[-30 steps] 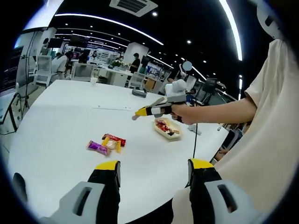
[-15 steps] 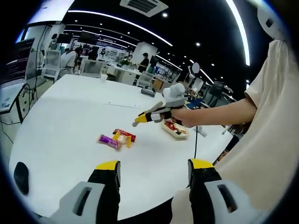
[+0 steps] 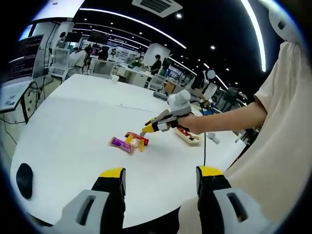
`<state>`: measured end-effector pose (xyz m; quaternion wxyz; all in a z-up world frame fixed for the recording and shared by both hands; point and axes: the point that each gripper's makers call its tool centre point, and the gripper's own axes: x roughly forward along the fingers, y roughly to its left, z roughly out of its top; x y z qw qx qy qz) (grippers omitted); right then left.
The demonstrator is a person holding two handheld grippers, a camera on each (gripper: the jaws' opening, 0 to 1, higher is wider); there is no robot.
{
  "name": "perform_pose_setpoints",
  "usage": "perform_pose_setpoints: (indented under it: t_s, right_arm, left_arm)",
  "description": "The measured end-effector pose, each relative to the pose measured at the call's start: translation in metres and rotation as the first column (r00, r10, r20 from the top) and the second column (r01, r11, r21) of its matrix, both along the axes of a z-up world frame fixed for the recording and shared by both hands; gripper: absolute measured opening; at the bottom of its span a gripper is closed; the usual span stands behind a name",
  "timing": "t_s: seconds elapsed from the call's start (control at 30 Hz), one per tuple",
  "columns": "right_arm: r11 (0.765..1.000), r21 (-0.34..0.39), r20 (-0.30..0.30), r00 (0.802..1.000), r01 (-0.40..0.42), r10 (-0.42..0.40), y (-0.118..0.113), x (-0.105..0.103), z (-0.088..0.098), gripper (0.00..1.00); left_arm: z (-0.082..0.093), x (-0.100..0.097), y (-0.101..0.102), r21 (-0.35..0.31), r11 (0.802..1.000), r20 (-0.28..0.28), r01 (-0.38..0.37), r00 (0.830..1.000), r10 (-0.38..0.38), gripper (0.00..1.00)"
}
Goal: Place the target food into the container with the food tongs after gripping and lifting it, then release it inside without dropping or visibly crushing the food.
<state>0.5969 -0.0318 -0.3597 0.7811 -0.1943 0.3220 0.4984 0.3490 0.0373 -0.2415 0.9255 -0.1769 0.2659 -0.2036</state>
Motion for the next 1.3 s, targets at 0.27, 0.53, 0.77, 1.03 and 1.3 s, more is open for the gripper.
perform_pose_setpoints:
  t_s: [0.27,0.53,0.77,1.03,1.3]
  right_arm:
    - [0.999,-0.030,0.000,0.999,-0.034,0.034,0.007,-0.001,-0.009,0.26]
    - [0.998,-0.031,-0.010,0.999,-0.050,0.050,0.014,-0.004,-0.011,0.25]
    - [0.997,-0.044,-0.010,0.998,-0.057,0.057,0.016,-0.004,-0.014,0.24]
    - [0.998,-0.050,-0.014,0.999,-0.049,0.048,0.016,-0.003,-0.017,0.24]
    - [0.997,-0.065,-0.022,0.999,-0.040,0.039,0.015,-0.002,-0.021,0.25]
  left_arm:
    - [-0.002,-0.001,0.004,-0.012,1.000,-0.009,-0.024,1.000,0.024,0.58]
    - [-0.004,-0.003,0.006,-0.012,0.999,-0.022,-0.043,0.999,0.043,0.58]
    - [-0.004,-0.003,0.008,-0.011,0.999,-0.025,-0.050,0.998,0.049,0.58]
    - [-0.004,-0.004,0.009,-0.012,0.999,-0.025,-0.048,0.999,0.048,0.58]
    - [-0.003,-0.003,0.010,-0.010,0.999,-0.023,-0.052,0.998,0.052,0.58]
